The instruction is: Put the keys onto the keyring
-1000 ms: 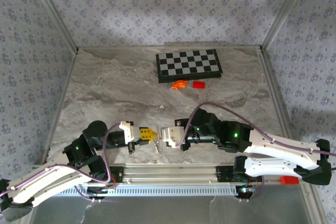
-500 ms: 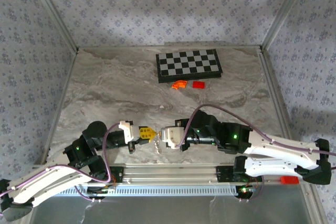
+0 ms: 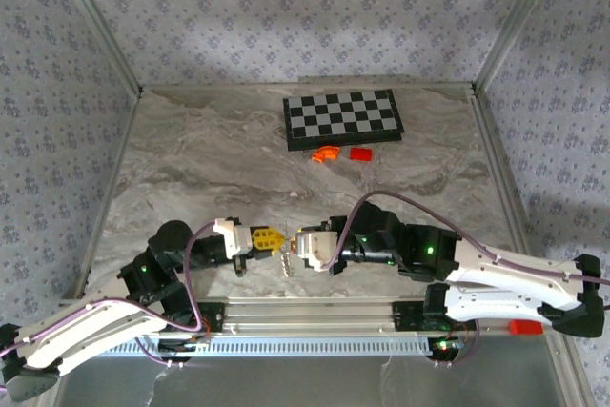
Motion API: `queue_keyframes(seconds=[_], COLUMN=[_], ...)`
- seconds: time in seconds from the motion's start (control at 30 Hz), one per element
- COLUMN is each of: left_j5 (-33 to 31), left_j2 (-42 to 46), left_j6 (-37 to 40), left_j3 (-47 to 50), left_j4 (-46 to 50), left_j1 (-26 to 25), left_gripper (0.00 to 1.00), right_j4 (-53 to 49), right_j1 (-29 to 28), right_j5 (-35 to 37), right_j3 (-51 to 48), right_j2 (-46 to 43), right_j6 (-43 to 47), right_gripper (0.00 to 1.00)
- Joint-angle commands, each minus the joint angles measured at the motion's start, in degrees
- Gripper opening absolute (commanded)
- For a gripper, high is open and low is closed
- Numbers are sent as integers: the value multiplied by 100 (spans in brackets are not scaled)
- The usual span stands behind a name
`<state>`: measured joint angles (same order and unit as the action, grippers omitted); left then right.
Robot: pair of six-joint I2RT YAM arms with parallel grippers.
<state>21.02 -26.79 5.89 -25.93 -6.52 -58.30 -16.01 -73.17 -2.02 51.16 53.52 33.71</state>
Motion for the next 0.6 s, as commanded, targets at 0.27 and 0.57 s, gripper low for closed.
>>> queue_keyframes(seconds=[0.27,0.57], left_j5=[523,766], left_j2=[54,-77], left_j6=[-156,-211], left_j3=[95,59], left_j4=[-1224,-1554], left_j1=[-54,-66], left_gripper=[0,0], right_j4=[777,1090], right_j1=[761,1032], right_j5=[-1461,-2138], right_j3=[-185,-97], right_j2=[-742,-646], right_j6=[-1446,-1772], right_gripper=[39,36])
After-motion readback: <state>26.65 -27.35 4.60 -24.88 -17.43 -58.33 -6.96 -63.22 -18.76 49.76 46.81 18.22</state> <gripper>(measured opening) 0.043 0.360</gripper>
